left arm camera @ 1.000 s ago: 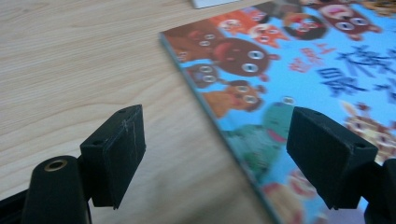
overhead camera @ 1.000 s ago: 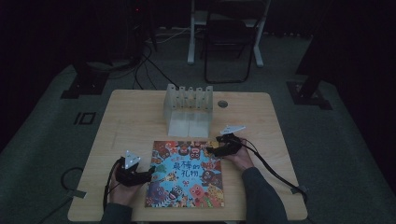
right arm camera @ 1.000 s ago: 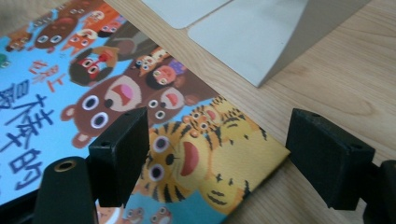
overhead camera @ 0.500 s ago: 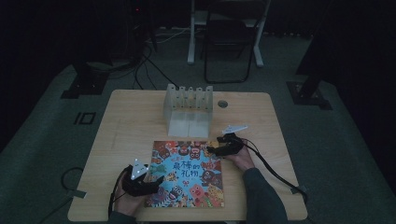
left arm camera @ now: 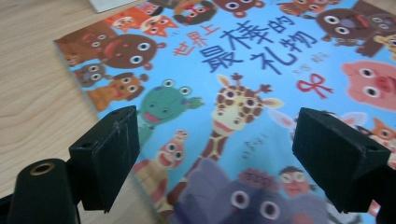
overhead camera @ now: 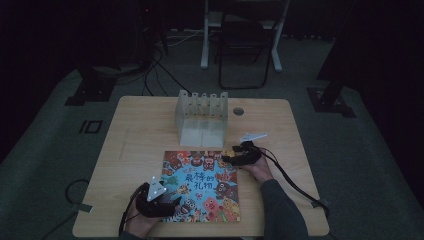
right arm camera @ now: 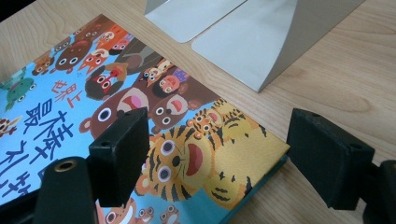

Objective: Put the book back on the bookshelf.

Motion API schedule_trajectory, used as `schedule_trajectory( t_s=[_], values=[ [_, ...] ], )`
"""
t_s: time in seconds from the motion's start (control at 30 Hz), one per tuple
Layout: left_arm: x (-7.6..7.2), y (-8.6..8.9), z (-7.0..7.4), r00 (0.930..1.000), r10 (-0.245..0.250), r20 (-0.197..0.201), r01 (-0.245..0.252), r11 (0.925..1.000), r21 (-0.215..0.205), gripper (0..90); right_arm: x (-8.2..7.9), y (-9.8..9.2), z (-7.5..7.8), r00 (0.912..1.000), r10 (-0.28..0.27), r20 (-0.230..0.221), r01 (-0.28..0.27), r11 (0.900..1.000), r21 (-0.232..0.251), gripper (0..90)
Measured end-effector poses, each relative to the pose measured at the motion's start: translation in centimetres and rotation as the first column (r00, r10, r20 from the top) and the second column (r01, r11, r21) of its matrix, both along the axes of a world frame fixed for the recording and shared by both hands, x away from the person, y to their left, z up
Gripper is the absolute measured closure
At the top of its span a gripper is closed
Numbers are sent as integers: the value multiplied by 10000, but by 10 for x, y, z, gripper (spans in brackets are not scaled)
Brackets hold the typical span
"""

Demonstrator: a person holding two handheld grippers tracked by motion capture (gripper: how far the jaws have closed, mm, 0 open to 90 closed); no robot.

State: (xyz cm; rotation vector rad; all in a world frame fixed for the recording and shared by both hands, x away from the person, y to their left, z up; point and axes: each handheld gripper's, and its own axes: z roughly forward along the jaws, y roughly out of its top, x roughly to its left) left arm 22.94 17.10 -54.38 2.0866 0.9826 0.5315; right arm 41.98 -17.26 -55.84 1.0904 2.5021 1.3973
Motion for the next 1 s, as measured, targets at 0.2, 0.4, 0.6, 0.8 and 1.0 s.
schedule_trajectory(
  t_s=[0.2, 0.4, 0.6, 0.8, 1.0],
  values=[
    [-10, -6, 2, 9986, -463, 242, 465, 9989, -73, 142, 0, -2, 4, 10000, -27, -7, 27, 9998, 210, 214],
    [-18, -16, 1, 9943, -1017, 307, 1020, 9948, -77, 102, 0, -4, 9, 10000, -51, -39, 53, 9986, 517, 220],
    [-25, -28, -1, 9885, -1501, 194, 1503, 9886, -82, 77, -1, -4, 13, 10000, -19, 75, 15, 9986, 527, 219],
    [-31, -43, -4, 9783, -2050, 294, 2046, 9787, 169, 40, -2, -3, 22, 9997, 5, 231, -17, 9987, 500, 218],
    [-34, -55, -7, 9706, -2365, 447, 2346, 9711, 434, 16, -3, -2, 31, 9994, 67, 344, -87, 9983, 584, 219]
  ],
)
